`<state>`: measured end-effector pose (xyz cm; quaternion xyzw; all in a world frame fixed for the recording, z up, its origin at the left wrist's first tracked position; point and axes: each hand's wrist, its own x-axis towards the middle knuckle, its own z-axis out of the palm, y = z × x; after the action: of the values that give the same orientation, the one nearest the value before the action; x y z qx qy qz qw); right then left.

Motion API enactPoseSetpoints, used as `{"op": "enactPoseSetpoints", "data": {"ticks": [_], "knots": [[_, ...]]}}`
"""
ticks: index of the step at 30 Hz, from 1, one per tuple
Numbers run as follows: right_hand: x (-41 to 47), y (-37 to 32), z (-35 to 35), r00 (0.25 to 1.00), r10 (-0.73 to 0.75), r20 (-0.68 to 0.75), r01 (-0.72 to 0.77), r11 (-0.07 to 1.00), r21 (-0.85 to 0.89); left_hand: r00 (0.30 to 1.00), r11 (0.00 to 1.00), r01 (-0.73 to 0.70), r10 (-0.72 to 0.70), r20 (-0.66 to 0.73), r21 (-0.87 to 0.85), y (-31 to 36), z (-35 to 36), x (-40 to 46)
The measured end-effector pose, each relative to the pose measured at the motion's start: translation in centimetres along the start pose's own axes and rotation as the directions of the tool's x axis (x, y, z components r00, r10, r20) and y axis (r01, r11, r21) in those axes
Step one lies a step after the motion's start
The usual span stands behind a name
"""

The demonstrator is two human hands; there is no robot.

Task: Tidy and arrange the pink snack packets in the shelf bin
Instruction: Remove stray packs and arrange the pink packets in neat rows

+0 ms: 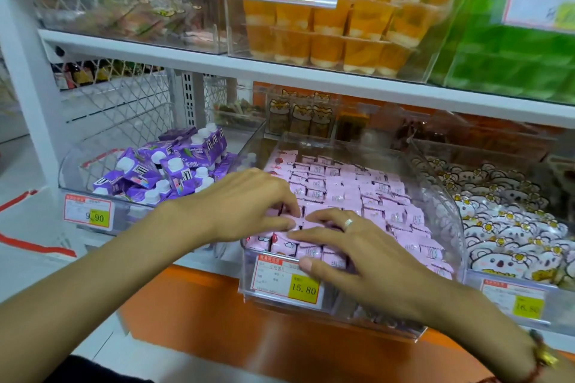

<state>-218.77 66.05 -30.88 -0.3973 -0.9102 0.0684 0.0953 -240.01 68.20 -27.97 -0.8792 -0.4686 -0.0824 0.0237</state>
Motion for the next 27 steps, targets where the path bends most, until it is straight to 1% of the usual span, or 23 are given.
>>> {"op": "enactPoseSetpoints", "data": {"ticks": [2,5,8,12,14,16,17,19,21,22,23,25,27], "knots": [[0.0,-0.1,0.0,1.000,-0.013,0.002,0.013,1.000,-0.016,1.000,0.999,0.004,-0.004,0.010,-0.043,-0.2,-0.1,0.2],[-0.1,-0.2,0.0,1.000,-0.018,-0.014,0.018,1.000,0.011,0.999,0.996,0.007,-0.004,0.038,-0.093,-0.3,-0.3,0.4],[0.1,-0.3,0.0,0.999,-0.013,-0.039,0.015,0.999,0.033,0.999,0.995,0.037,-0.035,0.017,-0.090,-0.2,-0.3,0.5],[0.4,-0.2,0.1,0.998,-0.002,-0.065,0.007,0.997,0.077,0.987,0.997,0.072,-0.072,-0.144,-0.002,0.3,0.7,0.2],[0.5,-0.2,0.3,0.997,-0.001,-0.077,0.007,0.997,0.072,0.973,0.997,0.072,-0.075,-0.220,-0.021,0.7,1.5,-0.1],[0.6,-0.1,0.5,0.997,-0.009,-0.079,0.013,0.999,0.042,0.944,0.992,0.077,-0.105,-0.312,-0.102,1.1,1.9,-0.3],[0.5,-0.1,0.6,0.997,-0.013,-0.080,0.015,0.999,0.032,0.913,0.983,0.079,-0.139,-0.383,-0.168,1.2,1.8,-0.3],[0.5,0.0,0.6,0.997,-0.013,-0.080,0.015,1.000,0.026,0.816,0.950,0.067,-0.229,-0.530,-0.306,1.3,1.1,-0.1],[0.6,0.0,0.5,0.997,-0.011,-0.073,0.013,0.999,0.040,0.727,0.901,0.045,-0.325,-0.604,-0.431,1.3,0.3,-0.2],[0.6,0.0,0.4,0.997,-0.004,-0.074,0.010,0.997,0.081,0.693,0.873,0.031,-0.369,-0.620,-0.486,1.3,0.0,-0.3],[0.7,0.0,0.2,0.996,0.010,-0.092,0.005,0.986,0.165,0.658,0.842,0.012,-0.413,-0.630,-0.540,1.2,-0.3,-0.6],[0.7,-0.2,-0.2,0.975,0.095,-0.201,-0.008,0.917,0.398,0.573,0.773,-0.049,-0.497,-0.652,-0.633,1.2,-0.8,-1.2],[0.8,-0.6,-0.6,0.916,0.218,-0.337,-0.010,0.853,0.522,0.495,0.717,-0.125,-0.554,-0.669,-0.686,1.3,-1.2,-1.8]]}}
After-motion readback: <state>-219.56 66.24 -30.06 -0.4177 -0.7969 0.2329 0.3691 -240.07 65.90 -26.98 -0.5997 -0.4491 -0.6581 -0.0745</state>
